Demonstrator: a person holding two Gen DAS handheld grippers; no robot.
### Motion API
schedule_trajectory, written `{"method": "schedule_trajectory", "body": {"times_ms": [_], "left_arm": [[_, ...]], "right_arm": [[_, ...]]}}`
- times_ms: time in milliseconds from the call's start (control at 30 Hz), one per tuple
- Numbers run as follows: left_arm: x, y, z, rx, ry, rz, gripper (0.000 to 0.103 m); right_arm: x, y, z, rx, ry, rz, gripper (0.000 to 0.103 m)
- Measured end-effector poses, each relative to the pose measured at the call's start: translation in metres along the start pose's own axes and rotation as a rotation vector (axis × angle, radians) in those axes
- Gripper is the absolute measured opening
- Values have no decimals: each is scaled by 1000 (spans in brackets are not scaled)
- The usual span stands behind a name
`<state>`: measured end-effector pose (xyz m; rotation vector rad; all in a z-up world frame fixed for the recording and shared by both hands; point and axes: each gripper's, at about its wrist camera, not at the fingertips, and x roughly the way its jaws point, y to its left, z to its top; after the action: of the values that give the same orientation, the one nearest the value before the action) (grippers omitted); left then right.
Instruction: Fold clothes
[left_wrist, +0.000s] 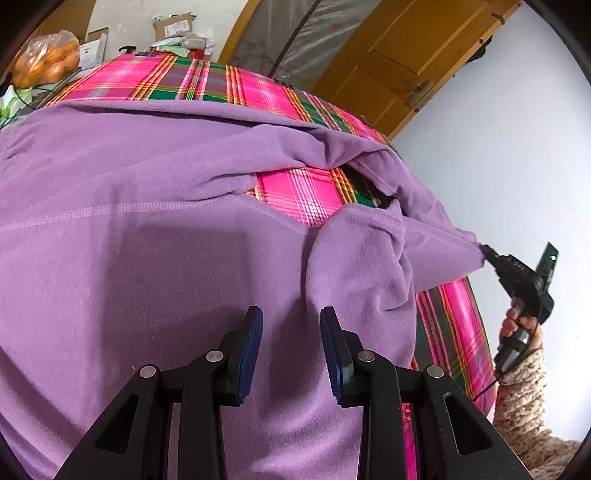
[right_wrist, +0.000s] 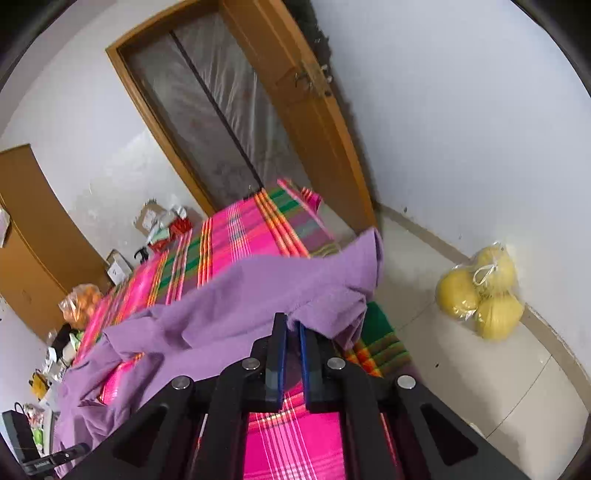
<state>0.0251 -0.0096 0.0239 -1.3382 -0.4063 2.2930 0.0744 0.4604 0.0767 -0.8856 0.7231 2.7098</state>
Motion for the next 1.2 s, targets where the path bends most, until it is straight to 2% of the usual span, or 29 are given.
{"method": "schedule_trajectory", "body": {"times_ms": [267,567,900,1200], "left_arm": [[-4,-2,-5,4,9,-10,33],[-11,-3,-8,10,0,-10,33],[-10,-7,-11,21,14,-17,33],[-5,-13,-12,42,34,-27,33]], "right_arm": [[-25,-27,0,47,-29,-6,3],[-46,-34,-4,57,-71,-18,2],[-74,-51,-4,78,-120,-72,2],[-99,-81,0,118,-170,-149,2]]}}
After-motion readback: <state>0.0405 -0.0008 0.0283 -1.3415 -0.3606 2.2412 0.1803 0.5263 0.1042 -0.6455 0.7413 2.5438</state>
